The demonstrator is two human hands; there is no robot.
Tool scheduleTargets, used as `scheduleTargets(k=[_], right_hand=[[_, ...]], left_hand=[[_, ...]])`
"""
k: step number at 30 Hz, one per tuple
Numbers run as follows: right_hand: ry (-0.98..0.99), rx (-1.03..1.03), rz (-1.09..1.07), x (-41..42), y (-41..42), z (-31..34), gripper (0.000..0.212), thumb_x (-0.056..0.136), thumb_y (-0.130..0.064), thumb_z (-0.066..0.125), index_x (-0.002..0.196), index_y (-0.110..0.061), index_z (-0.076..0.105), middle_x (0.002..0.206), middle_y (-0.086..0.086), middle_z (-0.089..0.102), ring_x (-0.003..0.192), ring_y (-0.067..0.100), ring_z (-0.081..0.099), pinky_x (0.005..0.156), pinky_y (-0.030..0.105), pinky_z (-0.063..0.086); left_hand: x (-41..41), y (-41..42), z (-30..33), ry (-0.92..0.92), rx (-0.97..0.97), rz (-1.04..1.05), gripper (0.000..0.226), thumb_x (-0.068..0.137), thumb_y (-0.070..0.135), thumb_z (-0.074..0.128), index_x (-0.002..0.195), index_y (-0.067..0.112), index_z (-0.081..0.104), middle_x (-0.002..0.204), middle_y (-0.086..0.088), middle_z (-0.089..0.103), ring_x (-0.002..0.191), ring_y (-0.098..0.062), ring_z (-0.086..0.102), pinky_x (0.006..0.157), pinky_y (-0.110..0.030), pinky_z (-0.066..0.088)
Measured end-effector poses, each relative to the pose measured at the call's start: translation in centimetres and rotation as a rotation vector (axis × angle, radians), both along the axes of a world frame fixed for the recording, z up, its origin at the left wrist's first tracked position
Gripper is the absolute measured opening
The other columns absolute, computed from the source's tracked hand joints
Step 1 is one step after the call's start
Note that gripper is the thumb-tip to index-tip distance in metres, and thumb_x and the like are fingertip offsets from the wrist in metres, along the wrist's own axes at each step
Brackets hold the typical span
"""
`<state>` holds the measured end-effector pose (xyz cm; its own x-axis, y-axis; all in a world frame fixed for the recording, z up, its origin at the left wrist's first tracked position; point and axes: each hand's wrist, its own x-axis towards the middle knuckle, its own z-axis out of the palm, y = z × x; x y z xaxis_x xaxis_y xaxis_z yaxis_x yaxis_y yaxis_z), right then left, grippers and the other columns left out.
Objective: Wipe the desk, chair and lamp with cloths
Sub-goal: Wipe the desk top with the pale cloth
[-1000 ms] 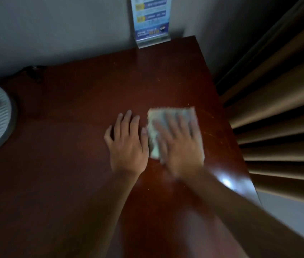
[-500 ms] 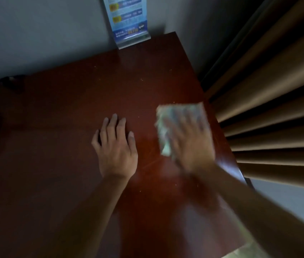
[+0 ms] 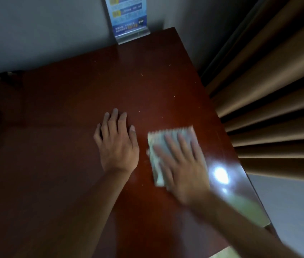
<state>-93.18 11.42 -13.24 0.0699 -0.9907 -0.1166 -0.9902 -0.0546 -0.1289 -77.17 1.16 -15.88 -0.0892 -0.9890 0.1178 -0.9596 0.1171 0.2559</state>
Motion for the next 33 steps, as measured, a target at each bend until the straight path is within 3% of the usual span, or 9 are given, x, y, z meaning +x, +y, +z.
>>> scheduleTargets(k=[5, 9, 12, 15, 19, 26, 30, 33], right_hand=[[0.053, 0.011, -0.167, -3.6, -17.0, 0.0, 0.052, 0.106, -0.045, 0.013, 0.157, -0.037, 0.014, 0.167, 0.001, 0.014, 0.154, 0.027, 0.004, 0.123, 0.049, 0.002], [0.041, -0.095, -0.164, -1.6, -9.1, -1.1, 0.051, 0.107, -0.041, 0.021, 0.156, -0.030, 0.027, 0.162, 0.003, 0.029, 0.152, 0.027, 0.016, 0.123, 0.049, 0.011], [-0.002, -0.056, -0.134, -1.0, -2.1, -1.3, 0.051, 0.106, -0.042, 0.021, 0.156, -0.031, 0.029, 0.162, -0.001, 0.029, 0.153, 0.023, 0.014, 0.124, 0.049, 0.011], [0.054, -0.013, -0.098, -3.0, -5.6, -1.0, 0.053, 0.105, -0.043, 0.019, 0.156, -0.032, 0.027, 0.162, -0.001, 0.030, 0.153, 0.025, 0.016, 0.123, 0.051, 0.013], [0.074, -0.033, -0.177, -5.1, -13.8, -0.5, 0.054, 0.105, -0.044, 0.016, 0.157, -0.031, 0.023, 0.163, -0.001, 0.027, 0.153, 0.025, 0.013, 0.124, 0.048, 0.005], [-0.059, -0.110, -0.142, -1.1, -3.4, -1.2, 0.050, 0.104, -0.039, 0.031, 0.151, -0.025, 0.041, 0.158, -0.001, 0.037, 0.152, 0.023, 0.020, 0.123, 0.051, 0.014], [-0.013, -0.094, -0.092, -3.0, -8.1, -0.7, 0.050, 0.103, -0.041, 0.031, 0.151, -0.028, 0.040, 0.155, -0.002, 0.043, 0.150, 0.024, 0.026, 0.121, 0.051, 0.019], [0.018, -0.066, -0.169, -4.4, -14.0, -0.5, 0.052, 0.105, -0.042, 0.024, 0.155, -0.030, 0.030, 0.161, -0.003, 0.032, 0.152, 0.023, 0.016, 0.123, 0.049, 0.010]], left_hand=[[-0.2, 0.0, 0.3, 0.012, 0.003, 0.018, 0.040, 0.102, 0.030, 0.037, 0.138, 0.015, 0.049, 0.149, -0.007, 0.047, 0.144, -0.026, 0.035, 0.115, -0.048, 0.024], [-0.2, 0.0, 0.2, 0.008, -0.003, 0.011, 0.040, 0.101, 0.030, 0.039, 0.138, 0.015, 0.048, 0.149, -0.008, 0.047, 0.143, -0.027, 0.035, 0.115, -0.049, 0.026], [-0.3, -0.1, 0.3, -0.008, 0.004, 0.022, 0.042, 0.100, 0.027, 0.035, 0.138, 0.015, 0.047, 0.149, -0.008, 0.047, 0.143, -0.027, 0.035, 0.115, -0.049, 0.026], [-0.3, -0.1, 0.5, -0.003, 0.009, 0.021, 0.047, 0.094, 0.023, 0.033, 0.138, 0.015, 0.048, 0.149, -0.008, 0.048, 0.143, -0.026, 0.035, 0.115, -0.049, 0.027], [-0.3, -0.1, 0.6, -0.017, 0.012, 0.019, 0.052, 0.088, 0.022, 0.033, 0.138, 0.015, 0.047, 0.149, -0.008, 0.047, 0.143, -0.026, 0.034, 0.116, -0.049, 0.026], [-0.3, 0.1, 0.7, -0.026, 0.016, 0.009, 0.053, 0.088, 0.021, 0.033, 0.139, 0.014, 0.046, 0.150, -0.008, 0.046, 0.144, -0.026, 0.033, 0.117, -0.048, 0.024], [-0.2, 0.0, 0.7, -0.025, 0.019, 0.009, 0.052, 0.089, 0.020, 0.033, 0.139, 0.015, 0.047, 0.150, -0.007, 0.046, 0.144, -0.026, 0.033, 0.117, -0.048, 0.025], [-0.2, 0.1, 0.6, -0.011, 0.004, 0.002, 0.052, 0.090, 0.020, 0.031, 0.139, 0.014, 0.048, 0.149, -0.007, 0.047, 0.144, -0.026, 0.034, 0.117, -0.047, 0.025]])
